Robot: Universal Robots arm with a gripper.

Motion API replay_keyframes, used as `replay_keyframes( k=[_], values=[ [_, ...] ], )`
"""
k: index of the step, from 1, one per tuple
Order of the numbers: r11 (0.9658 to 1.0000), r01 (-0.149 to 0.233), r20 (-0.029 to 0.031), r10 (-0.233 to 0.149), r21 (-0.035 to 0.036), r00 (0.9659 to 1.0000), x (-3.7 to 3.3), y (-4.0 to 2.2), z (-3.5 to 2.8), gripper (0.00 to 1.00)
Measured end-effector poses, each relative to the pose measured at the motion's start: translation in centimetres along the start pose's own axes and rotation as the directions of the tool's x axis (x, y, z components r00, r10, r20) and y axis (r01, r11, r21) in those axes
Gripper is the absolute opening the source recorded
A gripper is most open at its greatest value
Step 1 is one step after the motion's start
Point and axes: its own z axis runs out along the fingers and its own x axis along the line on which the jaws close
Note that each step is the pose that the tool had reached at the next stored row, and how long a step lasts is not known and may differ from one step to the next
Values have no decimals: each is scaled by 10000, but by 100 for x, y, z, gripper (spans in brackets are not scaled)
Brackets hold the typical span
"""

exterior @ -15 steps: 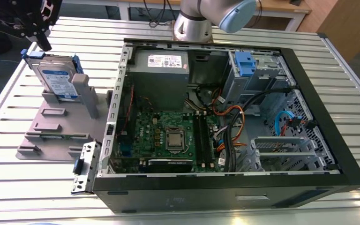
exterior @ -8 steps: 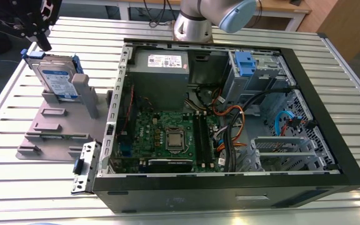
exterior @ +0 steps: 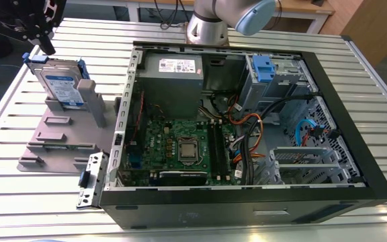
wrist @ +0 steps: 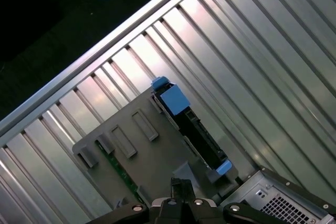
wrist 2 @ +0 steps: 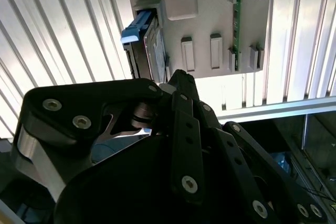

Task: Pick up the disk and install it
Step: 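Pick up the disk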

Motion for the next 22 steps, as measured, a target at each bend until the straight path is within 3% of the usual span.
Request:
replay_keyframes(
  k=[22],
  values=[
    [9994,349,-13,-349,-9,9994,0,0,0,11]
  ],
)
